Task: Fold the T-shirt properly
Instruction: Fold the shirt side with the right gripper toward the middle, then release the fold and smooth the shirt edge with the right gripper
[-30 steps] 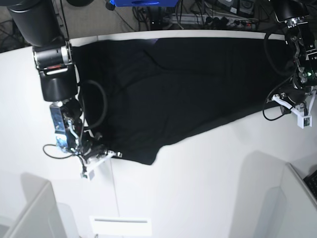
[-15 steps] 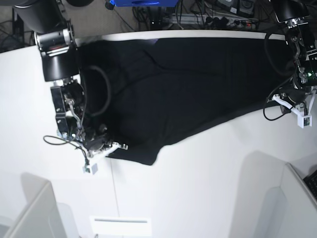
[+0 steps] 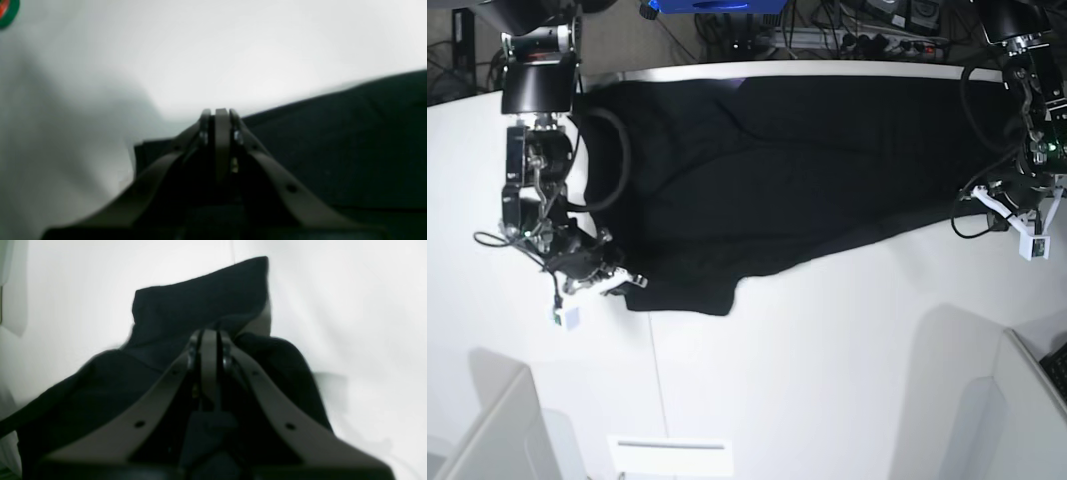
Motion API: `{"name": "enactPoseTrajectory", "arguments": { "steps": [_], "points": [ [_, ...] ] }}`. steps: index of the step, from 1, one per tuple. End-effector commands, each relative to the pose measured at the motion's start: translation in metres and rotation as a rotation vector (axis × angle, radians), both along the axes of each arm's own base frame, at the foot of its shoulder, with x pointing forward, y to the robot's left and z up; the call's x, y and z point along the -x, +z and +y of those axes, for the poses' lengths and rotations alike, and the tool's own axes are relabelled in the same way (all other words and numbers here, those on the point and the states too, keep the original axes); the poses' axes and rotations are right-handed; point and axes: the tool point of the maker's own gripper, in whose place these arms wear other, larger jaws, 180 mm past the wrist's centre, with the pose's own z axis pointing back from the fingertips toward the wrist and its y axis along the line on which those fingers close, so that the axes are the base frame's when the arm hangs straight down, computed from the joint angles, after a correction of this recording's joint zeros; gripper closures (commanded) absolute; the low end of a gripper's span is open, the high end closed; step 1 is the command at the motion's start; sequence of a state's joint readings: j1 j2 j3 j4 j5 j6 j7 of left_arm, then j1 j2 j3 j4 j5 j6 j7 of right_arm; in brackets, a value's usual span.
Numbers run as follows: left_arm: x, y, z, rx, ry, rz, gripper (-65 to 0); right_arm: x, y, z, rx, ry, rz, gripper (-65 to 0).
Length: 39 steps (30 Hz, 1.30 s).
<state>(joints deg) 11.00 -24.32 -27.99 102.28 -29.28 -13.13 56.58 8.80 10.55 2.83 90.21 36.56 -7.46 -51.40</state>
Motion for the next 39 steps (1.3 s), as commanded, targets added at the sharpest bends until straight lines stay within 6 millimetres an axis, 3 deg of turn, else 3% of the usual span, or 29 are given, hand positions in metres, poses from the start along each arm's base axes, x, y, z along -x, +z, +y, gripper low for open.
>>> {"name": "enactPoseTrajectory", "arguments": {
  "steps": [1, 5, 10, 20, 25, 34, 39],
  "points": [
    [-0.004, 0.015, 0.003, -0.027, -0.015, -0.040, 0.0, -0.005, 0.017, -0.005, 0.005, -0.003, -0.050, 0.0],
    [-0.001, 0.021, -0.002, -0.045, -0.037, -0.050, 0.0, 0.011, 0.019, -0.010, 0.006, -0.010, -0.046, 0.0],
    [0.016, 0.033, 0.015, -0.086, -0.010, -0.061, 0.0, 0.032, 0.022, -0.018, 0.012, -0.023, -0.040, 0.0],
    [0.050, 0.011, 0.006, -0.116, -0.119, 0.049, 0.0, 0.076, 0.029, -0.011, -0.088, -0.036, -0.008, 0.0],
    [0.055, 0.008, 0.006, -0.126, -0.134, 0.070, 0.0, 0.098, 0.030, 0.000, -0.139, -0.017, 0.004, 0.0],
    [0.060, 0.010, 0.014, -0.163, -0.152, 0.098, 0.0, 0.130, 0.029, -0.016, -0.291, -0.094, 0.038, 0.0],
    [0.066, 0.008, 0.014, -0.171, -0.161, 0.117, 0.0, 0.150, 0.025, -0.007, -0.387, -0.097, 0.074, 0.0]
  ]
}}
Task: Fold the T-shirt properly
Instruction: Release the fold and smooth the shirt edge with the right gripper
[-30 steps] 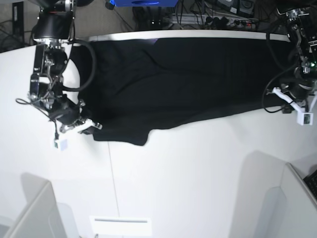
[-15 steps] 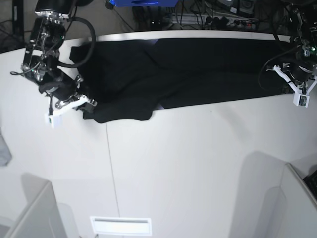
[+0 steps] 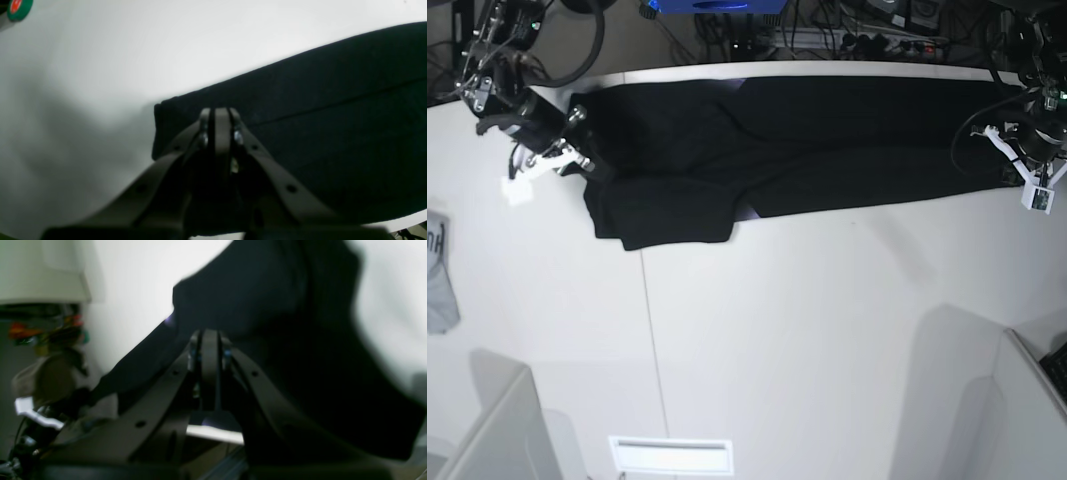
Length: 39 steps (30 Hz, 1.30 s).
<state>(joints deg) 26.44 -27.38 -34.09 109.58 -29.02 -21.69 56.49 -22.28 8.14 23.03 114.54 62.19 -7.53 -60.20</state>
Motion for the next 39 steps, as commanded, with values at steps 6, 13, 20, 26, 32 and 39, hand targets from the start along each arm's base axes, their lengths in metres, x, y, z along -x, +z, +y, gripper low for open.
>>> {"name": "enactPoseTrajectory", "arguments": {
  "steps": [6, 13, 20, 26, 32, 39],
  "points": [
    [-0.002, 0.008, 0.002, -0.022, -0.019, -0.015, 0.0, -0.026, -0.001, -0.025, 0.201, -0.034, -0.039, 0.0],
    [-0.002, 0.008, 0.002, -0.021, -0.017, -0.017, 0.0, -0.069, 0.007, 0.009, 0.420, 0.205, -0.142, 0.0],
    [-0.002, 0.007, 0.003, -0.019, -0.014, -0.013, 0.0, -0.095, -0.024, 0.014, 0.517, 0.275, -0.066, -27.8],
    [-0.002, 0.007, 0.004, -0.019, -0.010, -0.017, 0.0, -0.090, -0.053, 0.002, 0.518, 0.269, 0.028, -26.3],
    [-0.002, 0.007, 0.004, -0.019, -0.009, -0.017, 0.0, -0.081, -0.059, -0.004, 0.535, 0.283, 0.048, -26.3],
    [-0.002, 0.007, 0.004, -0.019, -0.009, -0.017, 0.0, -0.074, -0.049, 0.000, 0.543, 0.292, 0.021, -26.3]
  ]
}}
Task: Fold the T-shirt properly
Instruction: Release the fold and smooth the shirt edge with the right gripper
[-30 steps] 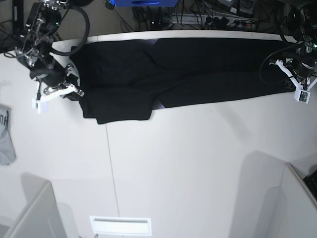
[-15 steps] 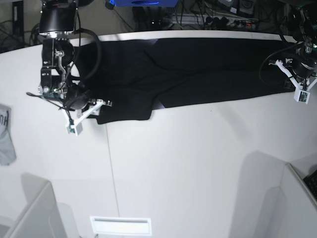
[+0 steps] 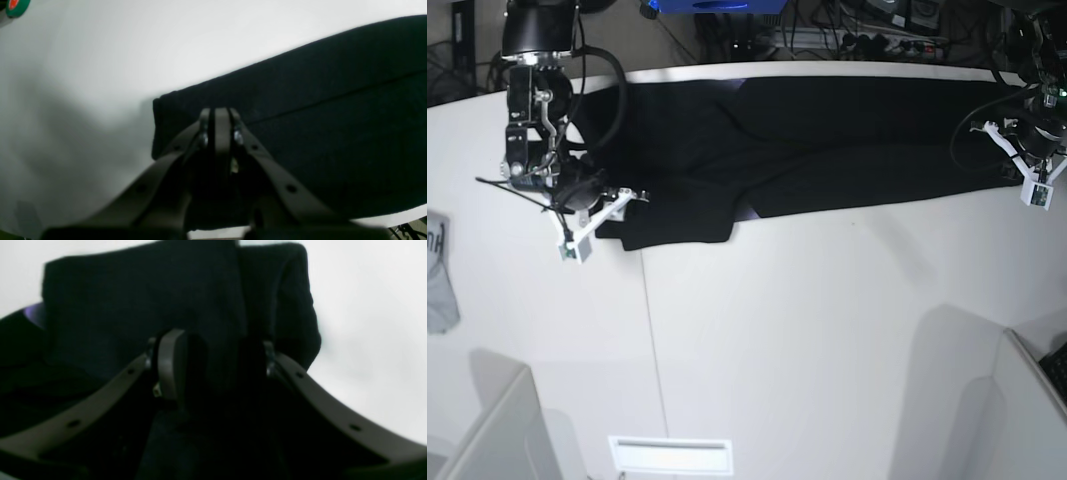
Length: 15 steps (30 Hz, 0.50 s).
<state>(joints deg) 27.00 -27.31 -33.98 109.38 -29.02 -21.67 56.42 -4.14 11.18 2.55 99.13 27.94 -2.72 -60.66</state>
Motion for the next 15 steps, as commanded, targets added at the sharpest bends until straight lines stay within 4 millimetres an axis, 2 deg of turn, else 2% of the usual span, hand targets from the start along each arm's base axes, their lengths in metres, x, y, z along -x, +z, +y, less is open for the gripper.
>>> {"name": "enactPoseTrajectory", "arguments": {
  "steps": [1, 6, 8, 12, 15],
  "points": [
    [-0.006, 0.011, 0.004, -0.022, -0.010, -0.029, 0.0, -0.009, 0.010, -0.003, 0.007, 0.001, -0.042, -26.3],
    [-0.006, 0.011, 0.004, -0.022, -0.010, -0.029, 0.0, 0.000, 0.003, 0.001, -0.004, 0.002, -0.019, -25.2],
    [-0.006, 0.011, 0.004, -0.022, -0.010, -0.029, 0.0, 0.001, 0.003, 0.002, -0.009, 0.002, -0.018, -19.1],
    [-0.006, 0.011, 0.004, -0.022, -0.010, -0.029, 0.0, 0.003, 0.002, 0.000, -0.009, -0.005, -0.019, 0.0],
    [-0.006, 0.011, 0.004, -0.022, -0.010, -0.029, 0.0, 0.003, 0.002, 0.001, -0.025, -0.026, -0.017, 0.0]
  ]
}}
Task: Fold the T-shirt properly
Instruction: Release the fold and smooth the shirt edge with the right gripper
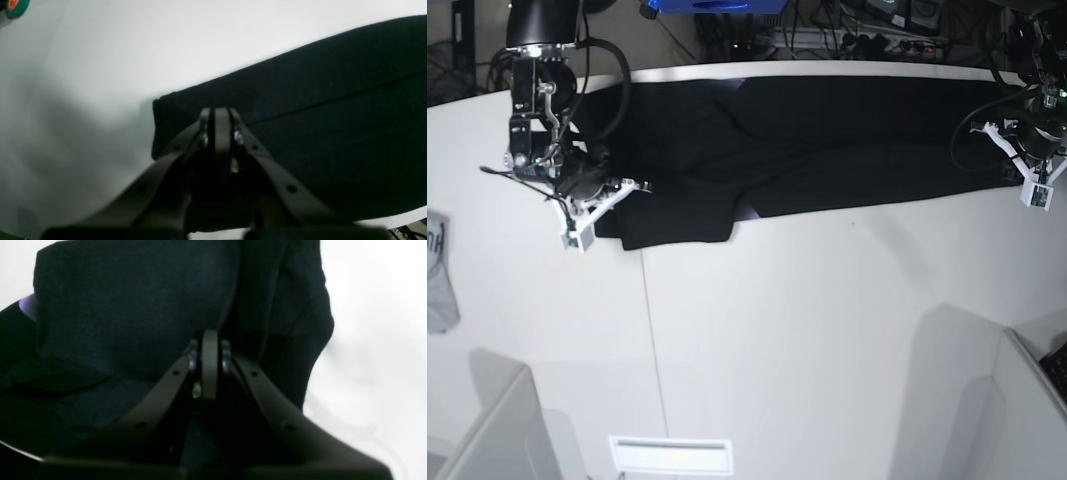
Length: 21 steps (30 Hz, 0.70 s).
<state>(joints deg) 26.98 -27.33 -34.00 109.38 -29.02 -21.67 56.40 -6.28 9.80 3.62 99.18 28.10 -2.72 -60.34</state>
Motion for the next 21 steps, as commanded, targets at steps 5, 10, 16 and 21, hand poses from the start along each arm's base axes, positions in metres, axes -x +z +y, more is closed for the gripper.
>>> {"name": "enactPoseTrajectory", "arguments": {
  "steps": [5, 10, 16, 21],
  "points": [
    [-0.006, 0.010, 0.004, -0.022, -0.010, -0.028, 0.0, -0.009, 0.037, -0.006, 0.008, -0.015, -0.125, 0.0],
    [-0.006, 0.011, 0.004, -0.024, -0.013, -0.030, 0.0, 0.003, 0.056, -0.001, 0.010, 0.016, -0.120, 0.0],
    [-0.010, 0.018, 0.009, -0.051, -0.029, -0.031, 0.0, 0.020, 0.051, -0.011, -0.019, -0.057, -0.059, 0.0],
    [-0.008, 0.017, 0.010, -0.061, -0.039, -0.018, 0.0, 0.038, 0.044, -0.010, -0.023, -0.056, -0.023, 0.0]
  ]
}}
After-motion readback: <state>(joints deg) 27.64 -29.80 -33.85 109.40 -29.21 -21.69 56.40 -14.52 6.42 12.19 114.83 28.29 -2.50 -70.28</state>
